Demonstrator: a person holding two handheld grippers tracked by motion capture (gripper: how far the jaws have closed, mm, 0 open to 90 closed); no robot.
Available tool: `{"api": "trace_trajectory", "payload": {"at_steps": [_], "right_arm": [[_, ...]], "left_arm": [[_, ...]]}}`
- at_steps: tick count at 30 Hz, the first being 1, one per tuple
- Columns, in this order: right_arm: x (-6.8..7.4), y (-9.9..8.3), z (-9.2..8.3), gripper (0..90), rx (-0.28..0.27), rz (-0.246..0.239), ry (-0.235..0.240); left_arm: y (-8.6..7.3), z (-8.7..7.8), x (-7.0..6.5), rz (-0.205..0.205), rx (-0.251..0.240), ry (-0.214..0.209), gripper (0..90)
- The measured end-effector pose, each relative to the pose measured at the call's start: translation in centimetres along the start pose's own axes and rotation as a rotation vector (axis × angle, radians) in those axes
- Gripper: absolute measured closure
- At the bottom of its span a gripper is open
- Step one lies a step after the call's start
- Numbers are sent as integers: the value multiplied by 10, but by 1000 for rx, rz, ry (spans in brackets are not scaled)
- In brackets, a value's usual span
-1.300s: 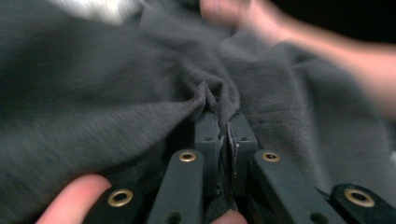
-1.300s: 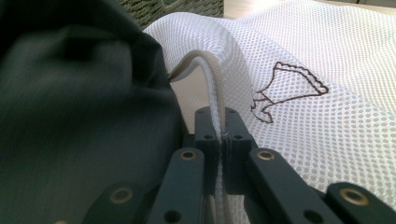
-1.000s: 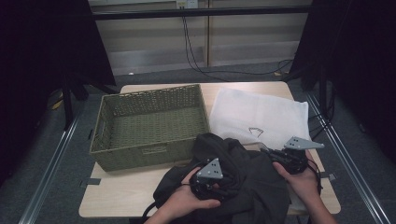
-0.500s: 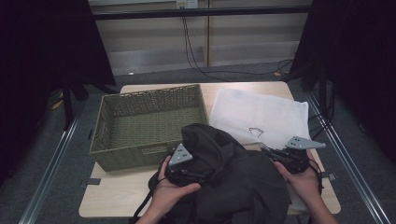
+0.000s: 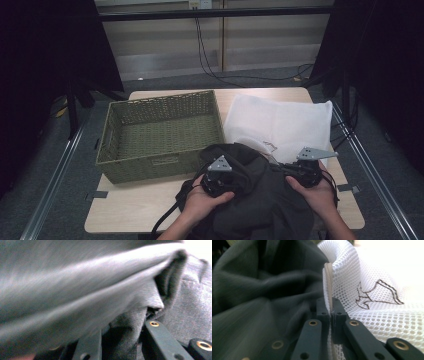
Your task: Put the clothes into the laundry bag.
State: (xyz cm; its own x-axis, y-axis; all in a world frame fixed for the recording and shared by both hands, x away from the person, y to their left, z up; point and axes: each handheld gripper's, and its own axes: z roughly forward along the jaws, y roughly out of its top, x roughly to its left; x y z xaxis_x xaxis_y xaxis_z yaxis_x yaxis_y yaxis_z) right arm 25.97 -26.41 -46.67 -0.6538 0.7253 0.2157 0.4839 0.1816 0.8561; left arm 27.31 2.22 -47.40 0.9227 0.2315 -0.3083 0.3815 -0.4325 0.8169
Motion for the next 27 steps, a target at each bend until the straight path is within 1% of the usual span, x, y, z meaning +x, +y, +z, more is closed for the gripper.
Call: {"api": "trace_trajectory", "payload": {"at_steps": [1,2,3,4,5,6,7,8,9,10,11,12,13,14,15,16,17,18,19,20,21,22,23,24,25,26,27], "right_arm": [[0,0,0,876,0,0,0],[2,4,0,876,-12,0,4],[4,5,0,876,-20,0,3],[5,6,0,876,-21,7,1],[6,6,1,876,-24,7,4],[7,6,0,876,-34,8,6],[7,6,0,876,-34,8,6],[11,8,-3,877,-57,-5,2],[13,9,-6,877,-76,-5,8],[15,11,-9,877,-93,-5,15],[15,11,-9,877,-93,-5,15],[16,12,-13,877,-110,-5,30],[17,13,-16,877,-122,-3,48],[19,14,-19,878,-130,4,71],[19,14,-19,878,-130,4,71],[20,14,-23,878,-150,17,95],[20,14,-23,878,-150,17,95],[22,15,-31,878,-193,41,132],[22,15,-31,878,-193,41,132],[24,18,-41,878,-229,50,145],[24,18,-41,878,-229,50,145],[25,19,-45,878,-232,47,135],[25,19,-45,878,-232,47,135],[24,15,-44,878,-215,48,122],[23,13,-41,879,-198,46,114],[23,11,-38,878,-180,39,98],[24,9,-35,879,-146,26,71]], "left_arm": [[0,0,0,0,0,0,763],[8,6,-15,95,-20,-88,763],[8,6,-15,95,-20,-88,762],[17,14,-26,142,-16,-147,761],[17,14,-26,142,-16,-147,759],[26,26,-29,144,30,-89,759],[26,26,-29,144,30,-89,759],[27,35,-18,98,32,-42,759],[24,40,-9,67,33,-5,760],[20,44,0,24,42,32,763],[20,44,0,24,42,32,765],[14,51,9,-22,37,65,765],[12,54,12,-46,33,80,766],[14,57,10,-62,-20,109,767],[14,57,10,-62,-20,109,768],[22,56,2,-22,-96,145,769],[22,56,2,-22,-96,145,770],[30,55,-1,-28,-173,125,770],[30,55,-1,-28,-173,125,770],[34,57,-8,4,-202,143,771],[34,57,-8,4,-202,143,770],[35,59,-10,23,-195,162,770],[36,62,-11,12,-181,201,770],[33,71,-3,-38,-124,283,769],[33,71,-3,-38,-124,283,768],[25,79,16,-119,-34,363,763],[25,79,16,-119,-34,363,759]]}}
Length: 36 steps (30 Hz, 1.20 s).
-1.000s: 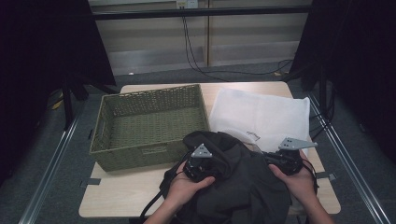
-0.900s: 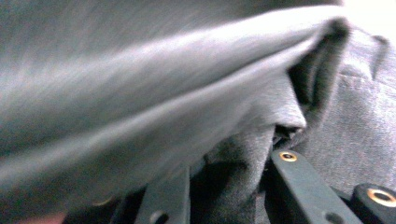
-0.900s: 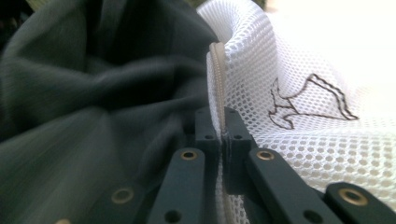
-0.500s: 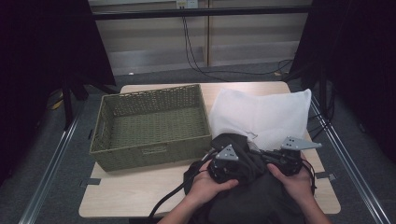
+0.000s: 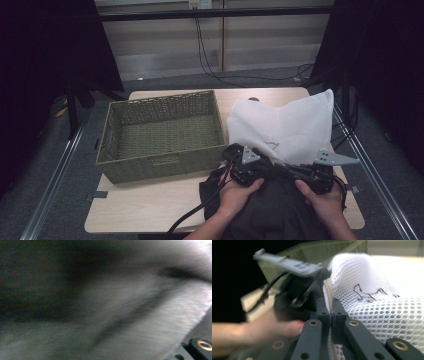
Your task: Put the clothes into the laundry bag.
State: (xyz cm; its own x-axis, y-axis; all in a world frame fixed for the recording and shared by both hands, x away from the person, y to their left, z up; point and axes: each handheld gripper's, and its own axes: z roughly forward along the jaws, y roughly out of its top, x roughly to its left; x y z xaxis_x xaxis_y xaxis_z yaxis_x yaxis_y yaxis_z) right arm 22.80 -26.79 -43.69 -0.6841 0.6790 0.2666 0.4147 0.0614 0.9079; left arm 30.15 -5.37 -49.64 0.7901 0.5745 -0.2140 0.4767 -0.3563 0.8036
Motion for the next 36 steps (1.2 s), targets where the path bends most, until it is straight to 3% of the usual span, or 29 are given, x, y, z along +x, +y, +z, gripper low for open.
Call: {"api": "trace_trajectory", "payload": {"at_steps": [1,2,4,5,7,8,10,11,12,13,14,15,17,19,20,21,22,23,24,25,26,27,28,29,31,32,33,35,36], "right_arm": [[0,0,0,879,0,0,0],[1,-2,4,879,40,-29,-37],[-1,-6,9,878,94,-49,-100],[-7,-8,6,877,78,-13,-125],[-11,-7,3,876,63,7,-162],[-11,-7,3,876,63,7,-162],[-16,-8,2,875,46,26,-163],[-16,-7,1,873,42,19,-169],[-15,-7,1,873,42,9,-173],[-13,-6,1,873,39,2,-174],[-12,-5,1,873,38,-11,-172],[-11,-4,2,872,35,-14,-176],[-11,-4,2,872,32,-15,-178],[-9,-3,5,872,28,-17,-173],[-8,-3,6,872,31,-19,-167],[-7,-3,7,872,35,-19,-167],[-7,-3,7,872,35,-19,-167],[-6,-3,9,872,34,-20,-157],[-6,-3,9,872,34,-20,-157],[-6,-4,11,873,31,-12,-133],[-6,-5,12,873,30,-5,-124],[-6,-5,14,873,28,0,-109],[-6,-6,15,873,29,-2,-103],[-5,-6,16,873,31,-4,-96],[-2,-4,17,873,24,-20,-87],[-2,-4,17,873,24,-20,-87],[1,-3,14,873,14,-30,-82],[5,1,7,873,-13,-38,-82],[5,1,7,873,-13,-38,-82]], "left_arm": [[-2,3,7,-60,16,-16,759],[-2,3,8,-92,2,-35,752],[0,-5,3,-17,31,-49,717],[-1,-19,-4,57,49,-64,655],[-2,-38,-8,77,31,-112,504],[-2,-38,-8,77,31,-112,443],[-3,-61,-12,137,-20,-124,386],[-4,-83,-11,197,-57,-103,319],[-4,-83,-11,197,-57,-103,278],[-6,-97,-1,172,-54,-56,241],[-6,-97,-1,172,-54,-56,205],[-11,-104,13,126,-67,-27,190],[-15,-103,20,98,-66,-6,177],[-21,-86,30,32,28,-137,220],[-23,-74,31,-7,91,-206,178],[-27,-62,31,-38,129,-282,183],[-27,-62,31,-38,129,-282,195],[-32,-47,24,-41,164,-326,203],[-32,-47,24,-41,164,-326,256],[-30,-41,16,-31,152,-360,316],[-30,-41,16,-31,152,-360,386],[-26,-38,10,24,149,-343,494],[-26,-38,10,24,149,-343,649],[-23,-35,3,76,130,-349,777],[-21,-34,0,77,109,-363,842],[-18,-34,-3,75,81,-374,842],[-12,-36,-6,49,-8,-418,852],[-1,-43,-6,-3,-131,-455,854],[-1,-43,-6,-3,-131,-455,854]]}}
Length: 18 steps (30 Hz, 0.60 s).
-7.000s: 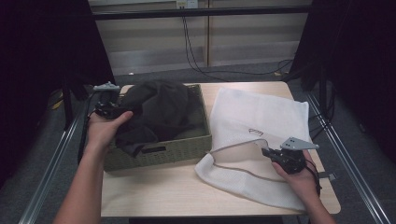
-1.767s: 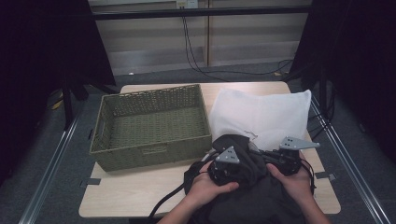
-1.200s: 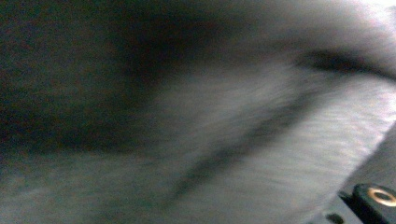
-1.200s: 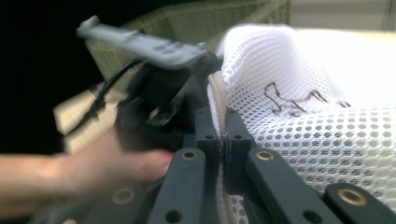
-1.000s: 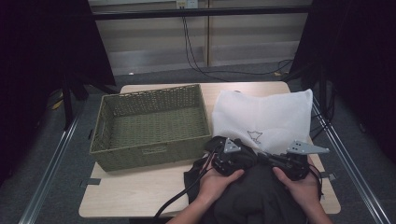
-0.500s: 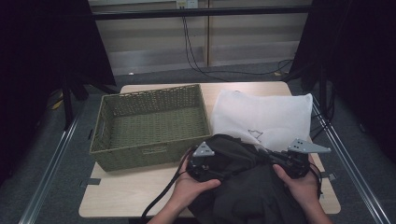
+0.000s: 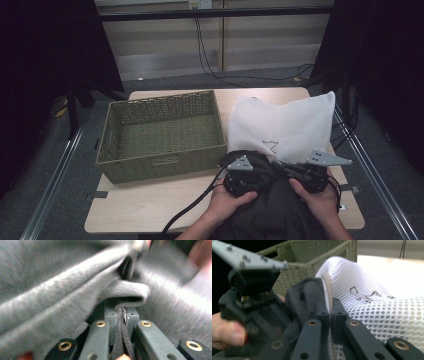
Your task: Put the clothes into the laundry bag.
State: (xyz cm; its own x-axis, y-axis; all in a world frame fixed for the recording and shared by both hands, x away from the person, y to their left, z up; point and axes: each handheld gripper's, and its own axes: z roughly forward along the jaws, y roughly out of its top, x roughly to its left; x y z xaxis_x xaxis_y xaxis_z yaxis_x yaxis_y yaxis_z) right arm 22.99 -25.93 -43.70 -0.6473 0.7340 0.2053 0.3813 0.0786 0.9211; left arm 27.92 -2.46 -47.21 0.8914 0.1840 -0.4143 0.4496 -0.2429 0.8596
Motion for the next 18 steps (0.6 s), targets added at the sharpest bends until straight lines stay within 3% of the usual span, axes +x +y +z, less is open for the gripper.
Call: {"api": "trace_trajectory", "payload": {"at_steps": [1,2,3,4,5,6,7,8,9,10,11,12,13,14,15,16,18], "right_arm": [[2,3,-4,874,-17,-5,4],[6,9,-13,873,-60,-18,16],[8,13,-18,872,-74,-28,18],[8,13,-18,872,-74,-28,18],[9,15,-20,872,-65,-36,19],[9,15,-20,872,-65,-36,19],[6,7,-15,874,-36,-23,15],[6,7,-15,874,-36,-23,15],[1,-2,-9,875,-7,-4,4],[-2,-5,-7,875,6,5,-7],[-5,-8,-5,875,14,10,-24],[-5,-8,-5,875,14,10,-24],[-10,-10,-5,874,11,36,-23],[-10,-10,-5,874,11,36,-23],[-12,-10,-6,875,10,42,-32],[-13,-10,-6,874,8,44,-32],[-13,-10,-5,874,8,45,-38]], "left_arm": [[8,-4,-1,-6,-80,-21,854],[16,-7,-3,15,-135,10,853],[16,-7,-3,15,-135,10,852],[17,-4,-4,27,-140,61,852],[12,10,-2,70,-42,257,846],[12,10,-2,70,-42,257,843],[2,21,7,79,60,380,839],[-6,26,14,64,128,424,839],[-13,28,30,-56,192,426,790],[-10,23,28,-60,145,414,734],[-6,18,26,-56,143,383,637],[-6,18,26,-56,143,383,524],[-2,7,17,-42,154,301,413],[-2,7,17,-42,154,301,344],[0,-9,3,15,150,265,287],[1,-19,-4,47,146,266,233],[2,-37,-15,124,130,203,172]]}}
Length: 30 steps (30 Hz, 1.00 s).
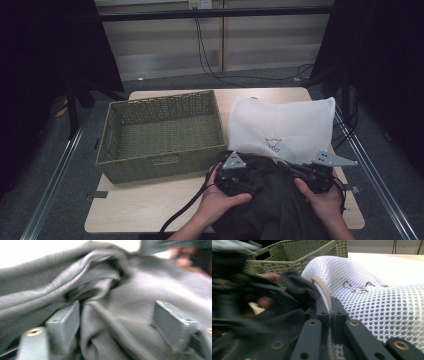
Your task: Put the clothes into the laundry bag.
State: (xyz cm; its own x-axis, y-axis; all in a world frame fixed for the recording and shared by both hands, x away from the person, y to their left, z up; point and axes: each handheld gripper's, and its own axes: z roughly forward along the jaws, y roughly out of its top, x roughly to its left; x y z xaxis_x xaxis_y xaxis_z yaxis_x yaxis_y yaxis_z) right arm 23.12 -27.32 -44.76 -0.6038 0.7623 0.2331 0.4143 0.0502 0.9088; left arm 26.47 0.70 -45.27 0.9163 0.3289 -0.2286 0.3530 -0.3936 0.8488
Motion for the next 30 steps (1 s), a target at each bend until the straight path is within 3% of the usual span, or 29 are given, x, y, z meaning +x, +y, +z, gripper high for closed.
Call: {"api": "trace_trajectory", "payload": {"at_steps": [1,2,3,4,5,6,7,8,9,10,11,12,13,14,16,17,18,20,21,22,23,24,25,26,27,28,30], "right_arm": [[0,0,1,874,-2,9,-1],[0,0,1,874,-2,9,-1],[1,0,2,874,-2,15,3],[1,0,2,874,-2,15,3],[1,0,4,874,-2,11,2],[2,0,5,874,-1,11,5],[3,0,6,874,3,9,5],[3,0,6,874,3,9,5],[4,-3,9,874,12,11,15],[4,-5,11,873,17,11,25],[4,-7,13,873,22,9,32],[4,-9,15,873,27,11,38],[4,-11,18,873,33,14,45],[4,-11,18,873,33,14,45],[5,-11,21,873,32,21,56],[7,-9,19,873,23,7,62],[7,-9,19,873,23,7,62],[11,-5,15,873,10,-7,72],[16,1,9,873,0,-33,71],[16,1,9,873,0,-33,71],[19,4,6,873,-9,-46,72],[23,8,2,873,-26,-69,75],[31,16,-8,873,-65,-115,86],[34,20,-12,873,-89,-128,90],[36,24,-17,873,-112,-133,99],[38,27,-21,873,-127,-135,108],[39,27,-25,874,-127,-129,133]], "left_arm": [[-1,-6,-2,26,14,-24,139],[-1,-6,-2,26,14,-24,88],[-5,-4,2,1,89,-32,47],[-5,-4,2,1,89,-32,21],[-10,2,7,-33,129,-42,4],[-21,19,14,-94,177,-94,0],[-25,27,14,-114,216,-121,0],[-25,27,14,-114,216,-121,9],[-31,36,12,-114,249,-159,9],[-32,44,1,-11,251,-96,46],[-28,45,-3,26,286,-58,91],[-28,45,-3,26,286,-58,162],[-27,47,-8,41,268,-91,306],[-27,47,-8,41,268,-91,422],[-26,47,-11,65,263,-84,572],[-25,44,-12,48,217,-82,630],[-25,44,-12,48,217,-82,670],[-23,39,-11,9,134,-83,687],[-15,30,-11,-25,47,-90,698],[-15,30,-11,-25,47,-90,700],[-8,23,-10,-39,-32,-105,700],[-2,18,-10,-25,-81,-100,701],[8,13,-15,44,-168,-67,700],[12,12,-19,109,-189,-41,698],[14,14,-22,141,-197,-3,696],[14,20,-23,158,-192,31,694],[7,40,-12,112,-75,155,691]]}}
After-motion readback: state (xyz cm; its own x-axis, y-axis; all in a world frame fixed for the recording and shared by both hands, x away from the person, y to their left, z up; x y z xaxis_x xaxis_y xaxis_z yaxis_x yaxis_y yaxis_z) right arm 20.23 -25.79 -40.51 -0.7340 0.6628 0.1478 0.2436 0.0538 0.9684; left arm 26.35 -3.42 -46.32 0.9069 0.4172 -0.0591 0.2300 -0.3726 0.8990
